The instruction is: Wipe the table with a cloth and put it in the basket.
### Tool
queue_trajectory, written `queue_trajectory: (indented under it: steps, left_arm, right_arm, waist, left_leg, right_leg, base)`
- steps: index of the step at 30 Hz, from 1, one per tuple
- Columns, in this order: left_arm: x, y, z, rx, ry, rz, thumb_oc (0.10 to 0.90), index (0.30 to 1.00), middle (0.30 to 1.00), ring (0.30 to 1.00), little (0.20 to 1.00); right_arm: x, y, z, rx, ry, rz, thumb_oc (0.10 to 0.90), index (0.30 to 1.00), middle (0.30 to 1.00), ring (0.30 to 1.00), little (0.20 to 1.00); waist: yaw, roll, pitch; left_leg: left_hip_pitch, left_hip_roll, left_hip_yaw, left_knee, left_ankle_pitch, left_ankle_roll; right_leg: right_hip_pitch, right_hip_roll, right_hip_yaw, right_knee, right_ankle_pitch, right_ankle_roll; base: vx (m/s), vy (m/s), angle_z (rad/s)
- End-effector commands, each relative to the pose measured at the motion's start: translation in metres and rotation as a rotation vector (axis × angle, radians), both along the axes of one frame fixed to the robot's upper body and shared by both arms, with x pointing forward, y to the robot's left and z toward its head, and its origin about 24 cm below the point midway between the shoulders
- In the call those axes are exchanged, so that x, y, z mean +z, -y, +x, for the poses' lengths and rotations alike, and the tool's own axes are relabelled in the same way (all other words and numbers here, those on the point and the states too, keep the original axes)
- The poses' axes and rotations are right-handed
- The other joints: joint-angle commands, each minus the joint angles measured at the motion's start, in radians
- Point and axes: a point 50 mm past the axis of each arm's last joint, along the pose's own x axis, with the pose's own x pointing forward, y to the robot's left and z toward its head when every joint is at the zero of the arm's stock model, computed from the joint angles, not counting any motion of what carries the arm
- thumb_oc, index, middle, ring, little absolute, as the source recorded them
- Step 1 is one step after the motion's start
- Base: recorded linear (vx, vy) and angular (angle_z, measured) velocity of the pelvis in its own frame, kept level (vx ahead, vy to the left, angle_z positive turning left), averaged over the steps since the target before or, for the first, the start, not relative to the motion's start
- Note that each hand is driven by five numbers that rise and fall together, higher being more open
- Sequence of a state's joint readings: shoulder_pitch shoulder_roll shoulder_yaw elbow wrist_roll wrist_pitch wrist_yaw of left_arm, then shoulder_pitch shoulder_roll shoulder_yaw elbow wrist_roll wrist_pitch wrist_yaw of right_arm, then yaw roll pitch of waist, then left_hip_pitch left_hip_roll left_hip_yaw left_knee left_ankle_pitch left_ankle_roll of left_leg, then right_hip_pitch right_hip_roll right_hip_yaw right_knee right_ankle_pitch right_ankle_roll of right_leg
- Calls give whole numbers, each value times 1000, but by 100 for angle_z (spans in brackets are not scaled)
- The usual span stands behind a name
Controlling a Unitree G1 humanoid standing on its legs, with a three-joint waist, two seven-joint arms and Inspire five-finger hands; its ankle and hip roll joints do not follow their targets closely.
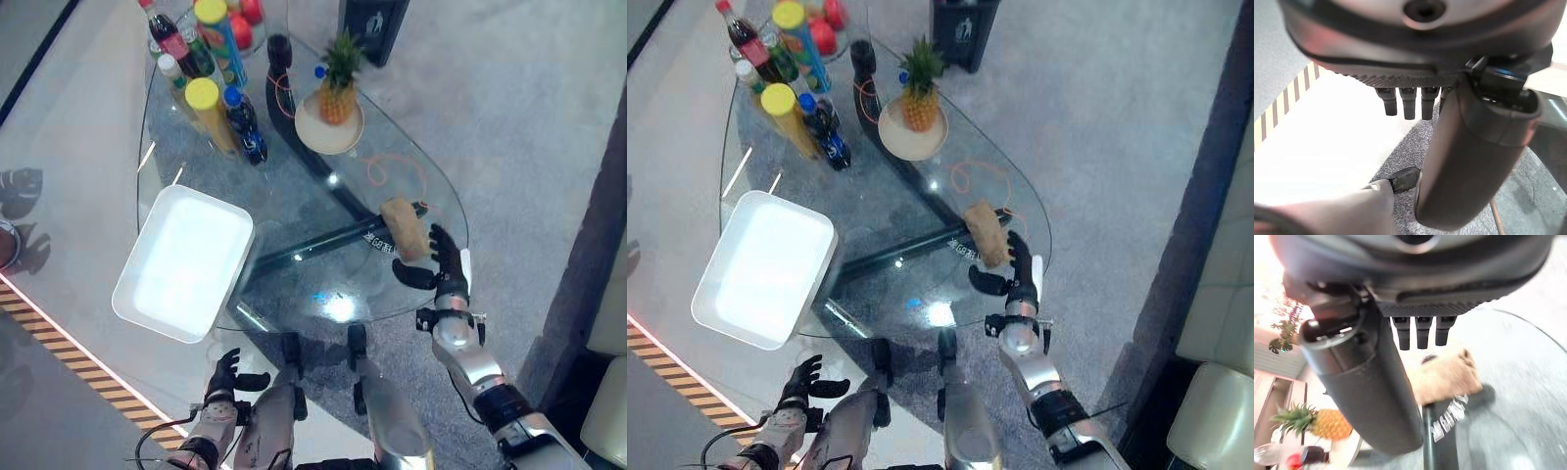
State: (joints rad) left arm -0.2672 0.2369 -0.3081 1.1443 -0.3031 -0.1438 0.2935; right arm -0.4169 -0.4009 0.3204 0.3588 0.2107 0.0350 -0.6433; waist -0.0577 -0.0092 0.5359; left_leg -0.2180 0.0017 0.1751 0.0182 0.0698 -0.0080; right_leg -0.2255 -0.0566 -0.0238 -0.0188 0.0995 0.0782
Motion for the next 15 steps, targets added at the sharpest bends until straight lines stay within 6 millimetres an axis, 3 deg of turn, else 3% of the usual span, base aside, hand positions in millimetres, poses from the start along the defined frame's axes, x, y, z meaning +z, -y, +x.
queue_trajectory:
  steps: [1,15]
  left_arm:
    - [-7,-1,-13,44,-14,-1,800,900,900,900,900]
    - [9,27,10,-7,98,-48,800,900,900,900,900]
  right_arm:
    - [64,8,1,-114,289,-85,800,900,900,900,900]
    - [103,15,8,-300,411,-79,800,900,900,900,900]
  waist:
    - [-11,-3,-16]
    - [-4,46,-16]
  left_leg:
    - [-76,-50,-61,172,-125,-5]
    - [-323,-71,-47,244,-105,-11]
  right_leg:
    - [-75,16,-55,168,-102,-29]
    - [-333,8,-57,241,-89,-34]
  base:
    - [0,0,0]
    - [4,32,2]
